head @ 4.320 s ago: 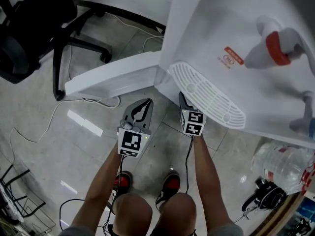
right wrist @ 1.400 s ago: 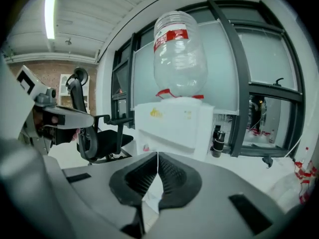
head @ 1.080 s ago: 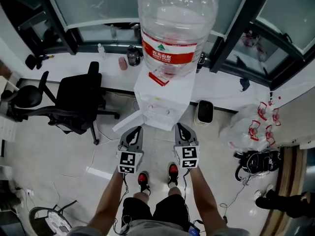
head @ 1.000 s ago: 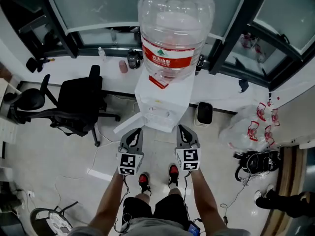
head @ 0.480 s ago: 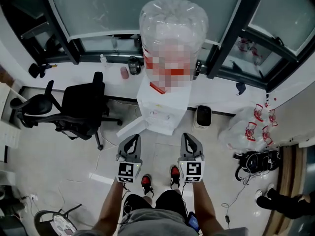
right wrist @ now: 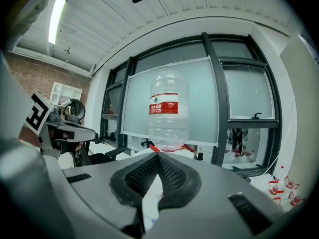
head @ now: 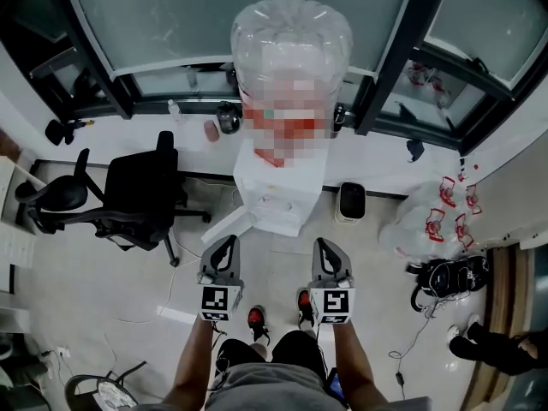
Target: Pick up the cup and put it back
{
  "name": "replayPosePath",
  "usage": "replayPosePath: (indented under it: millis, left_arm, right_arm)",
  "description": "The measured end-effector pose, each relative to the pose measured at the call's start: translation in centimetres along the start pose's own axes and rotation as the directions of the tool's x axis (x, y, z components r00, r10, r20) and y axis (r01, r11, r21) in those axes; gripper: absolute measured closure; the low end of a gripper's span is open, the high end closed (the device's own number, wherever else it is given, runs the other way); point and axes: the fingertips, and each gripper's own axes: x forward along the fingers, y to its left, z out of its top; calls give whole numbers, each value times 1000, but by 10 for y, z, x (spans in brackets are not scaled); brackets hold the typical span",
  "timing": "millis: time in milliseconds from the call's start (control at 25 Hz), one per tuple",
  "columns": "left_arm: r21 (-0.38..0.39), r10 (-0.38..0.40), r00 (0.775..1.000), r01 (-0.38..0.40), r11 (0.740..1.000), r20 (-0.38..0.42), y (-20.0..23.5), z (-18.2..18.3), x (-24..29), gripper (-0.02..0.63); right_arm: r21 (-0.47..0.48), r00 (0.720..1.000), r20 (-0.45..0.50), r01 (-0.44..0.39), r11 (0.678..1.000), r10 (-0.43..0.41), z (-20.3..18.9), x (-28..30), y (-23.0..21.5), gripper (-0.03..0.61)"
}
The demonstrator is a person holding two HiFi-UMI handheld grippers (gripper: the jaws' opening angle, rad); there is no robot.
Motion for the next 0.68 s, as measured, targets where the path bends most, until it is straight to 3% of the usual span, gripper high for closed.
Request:
replayPosePath:
  millis: [680]
  left_arm:
    - [-6,-7,1000,7,1000,-13,-3,-5,4,588]
  right_arm:
    - [-2,1000,-2,-4,1000,4,-1,4,2,561]
